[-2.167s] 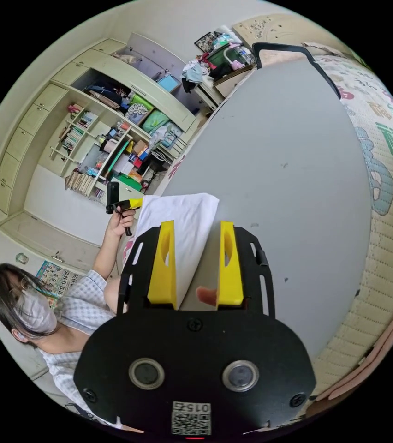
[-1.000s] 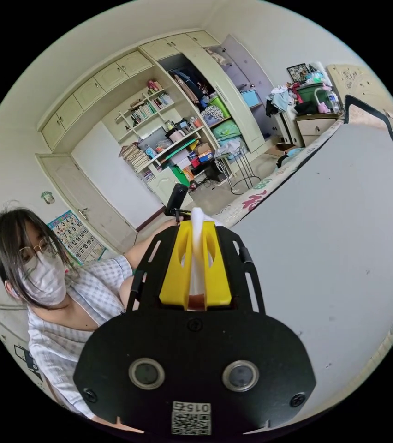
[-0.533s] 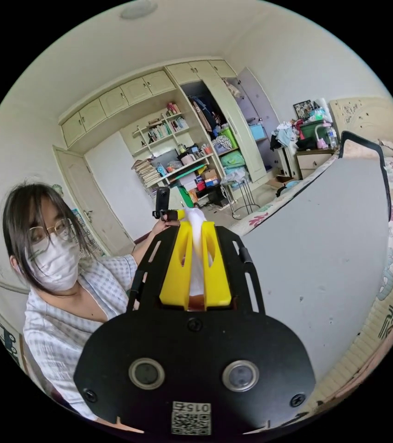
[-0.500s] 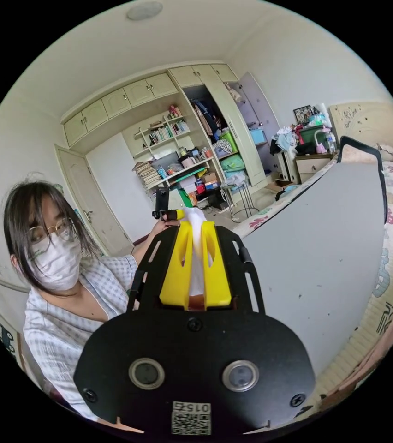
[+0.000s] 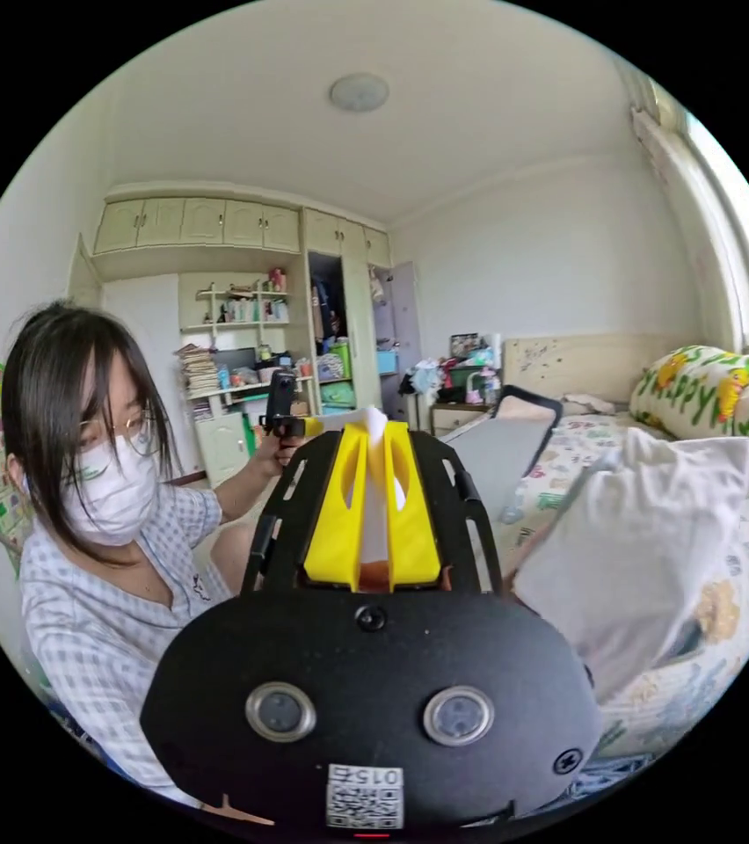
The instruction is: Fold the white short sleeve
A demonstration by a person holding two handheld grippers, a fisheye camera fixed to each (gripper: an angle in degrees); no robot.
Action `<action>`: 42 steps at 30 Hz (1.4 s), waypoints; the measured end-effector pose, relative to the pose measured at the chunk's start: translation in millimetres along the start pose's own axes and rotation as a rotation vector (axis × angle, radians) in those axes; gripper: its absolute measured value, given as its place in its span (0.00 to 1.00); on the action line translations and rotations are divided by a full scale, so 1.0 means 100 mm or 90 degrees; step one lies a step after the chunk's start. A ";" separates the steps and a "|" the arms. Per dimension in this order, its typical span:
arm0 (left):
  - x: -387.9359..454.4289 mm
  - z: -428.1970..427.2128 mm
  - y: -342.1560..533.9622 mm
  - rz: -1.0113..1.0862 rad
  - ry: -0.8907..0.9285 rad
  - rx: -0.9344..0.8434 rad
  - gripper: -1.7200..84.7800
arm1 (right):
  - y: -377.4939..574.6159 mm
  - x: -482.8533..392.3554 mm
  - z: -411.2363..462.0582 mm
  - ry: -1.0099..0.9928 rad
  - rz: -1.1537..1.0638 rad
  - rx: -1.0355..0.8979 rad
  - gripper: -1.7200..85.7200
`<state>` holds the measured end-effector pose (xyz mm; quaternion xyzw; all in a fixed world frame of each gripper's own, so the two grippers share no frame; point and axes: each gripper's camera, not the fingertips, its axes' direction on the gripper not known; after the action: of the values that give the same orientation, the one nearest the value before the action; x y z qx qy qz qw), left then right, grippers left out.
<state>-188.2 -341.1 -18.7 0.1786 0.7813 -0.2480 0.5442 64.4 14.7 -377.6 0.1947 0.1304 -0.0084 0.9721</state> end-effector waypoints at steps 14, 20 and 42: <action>-0.94 3.93 -1.17 -0.026 0.105 -0.043 0.03 | -0.08 1.62 -1.91 0.421 0.101 0.048 0.04; -2.10 5.29 -1.33 -0.149 -0.085 -0.118 0.04 | -0.23 3.37 -1.32 0.570 0.229 -0.071 0.06; -0.96 3.75 0.43 0.035 -0.181 -0.212 0.13 | 1.14 2.60 -0.98 0.168 0.134 -0.139 0.14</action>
<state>154.3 -525.7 -43.5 0.0708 0.7215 -0.1229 0.6777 298.9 166.2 -489.0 0.1001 0.2357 0.1331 0.9575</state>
